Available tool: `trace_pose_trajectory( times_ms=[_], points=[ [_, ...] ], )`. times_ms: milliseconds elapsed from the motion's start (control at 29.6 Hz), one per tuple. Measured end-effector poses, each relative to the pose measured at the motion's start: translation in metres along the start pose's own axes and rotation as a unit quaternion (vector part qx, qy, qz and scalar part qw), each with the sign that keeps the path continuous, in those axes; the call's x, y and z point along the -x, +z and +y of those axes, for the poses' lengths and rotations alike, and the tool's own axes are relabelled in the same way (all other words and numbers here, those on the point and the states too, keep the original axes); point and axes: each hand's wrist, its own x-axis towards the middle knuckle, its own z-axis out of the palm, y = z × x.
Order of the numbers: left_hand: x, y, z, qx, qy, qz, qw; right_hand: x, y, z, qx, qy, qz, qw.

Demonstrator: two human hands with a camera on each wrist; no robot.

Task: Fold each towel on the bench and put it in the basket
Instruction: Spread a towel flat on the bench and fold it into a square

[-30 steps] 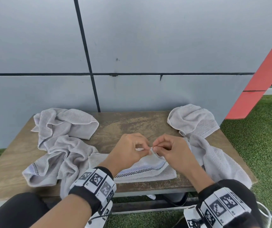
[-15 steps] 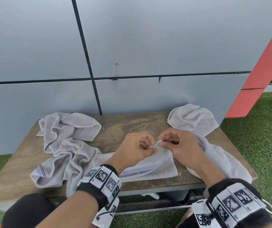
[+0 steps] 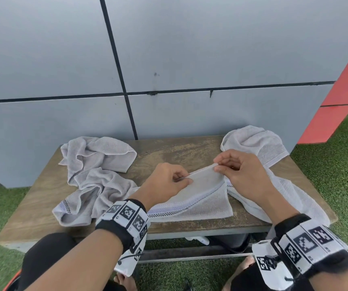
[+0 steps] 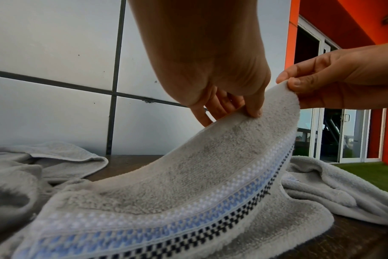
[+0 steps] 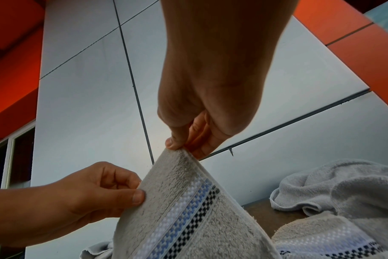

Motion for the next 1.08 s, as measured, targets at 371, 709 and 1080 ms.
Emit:
trace_pose_trajectory(
  times_ms=[371, 709, 1080],
  points=[
    [0.015, -0.024, -0.024, -0.122, 0.025, -0.015, 0.992, -0.009, 0.008, 0.004, -0.021, 0.016, 0.069, 0.997],
    [0.032, -0.021, -0.032, -0.192, 0.082, -0.038, 0.977, -0.021, 0.010, 0.007, -0.015, 0.026, 0.092, 0.995],
    [0.041, -0.044, -0.051, -0.241, 0.021, -0.117, 0.963, -0.023, -0.001, 0.016, -0.001, 0.064, 0.099, 0.993]
  ],
)
